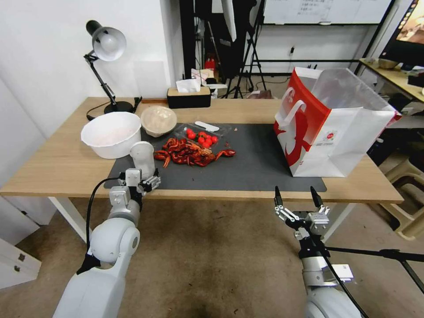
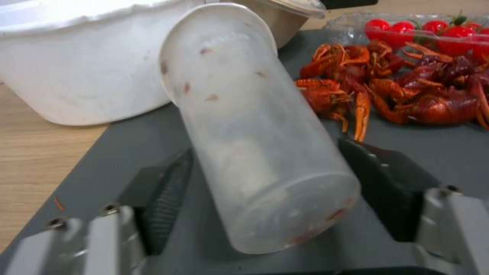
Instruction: Pick up the trash from the table and place it into the takeout bag.
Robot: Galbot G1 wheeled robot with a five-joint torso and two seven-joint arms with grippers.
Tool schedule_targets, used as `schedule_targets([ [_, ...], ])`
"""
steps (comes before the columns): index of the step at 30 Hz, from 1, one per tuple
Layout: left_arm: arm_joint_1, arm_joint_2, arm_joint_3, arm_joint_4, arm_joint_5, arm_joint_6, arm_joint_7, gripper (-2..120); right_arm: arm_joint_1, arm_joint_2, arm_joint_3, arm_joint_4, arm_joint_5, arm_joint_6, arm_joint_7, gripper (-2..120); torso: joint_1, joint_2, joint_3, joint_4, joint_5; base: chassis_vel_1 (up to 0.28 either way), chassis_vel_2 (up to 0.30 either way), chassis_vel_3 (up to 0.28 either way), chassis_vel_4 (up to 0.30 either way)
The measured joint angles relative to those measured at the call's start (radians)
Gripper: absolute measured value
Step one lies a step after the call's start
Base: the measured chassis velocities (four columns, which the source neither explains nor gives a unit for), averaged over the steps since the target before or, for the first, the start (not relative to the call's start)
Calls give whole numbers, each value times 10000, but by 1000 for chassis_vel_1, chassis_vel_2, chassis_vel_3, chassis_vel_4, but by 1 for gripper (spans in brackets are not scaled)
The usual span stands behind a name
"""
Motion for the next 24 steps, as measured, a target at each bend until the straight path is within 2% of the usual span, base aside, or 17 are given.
schedule_targets([
  [1,0,0,0,0,0,0,0,69,0,0,0,0,0,0,0,100,0,0,0,0,0,0,0,0,0],
  [3,-17,14,12,53,7,-13,9,59,-1,7,5,0,-16,0,12,100,0,0,0,-1,-1,0,0,0,0],
  [6,-7,28,16,72,24,-76,24,53,-3,9,7,0,-21,0,21,100,0,0,0,-1,1,0,0,0,0],
  [12,172,44,-21,90,224,-651,400,53,15,7,3,-3,-27,1,24,100,0,1,0,-1,0,0,0,0,0],
  [15,443,62,-132,-69,461,-1578,1089,53,50,-12,0,-9,-20,1,28,100,0,1,0,-1,-1,0,0,0,0],
  [16,443,62,-132,-69,461,-1578,1089,53,50,-12,0,-9,-20,1,28,100,0,1,0,-1,-1,0,0,0,0],
  [18,630,148,-227,-294,525,-2353,1644,53,74,-32,1,-12,13,2,30,100,0,1,0,0,0,0,0,0,0],
  [20,734,366,-292,-542,157,-3236,2277,53,88,-38,2,-12,38,3,30,100,0,1,0,0,1,0,0,0,0],
  [21,734,366,-292,-542,157,-3236,2277,53,88,-38,2,-12,38,3,30,100,0,1,0,0,1,0,0,0,0],
  [24,586,985,-188,-623,-1099,-4455,3315,53,66,-15,-1,-11,32,13,29,100,0,1,0,0,0,0,0,0,0],
])
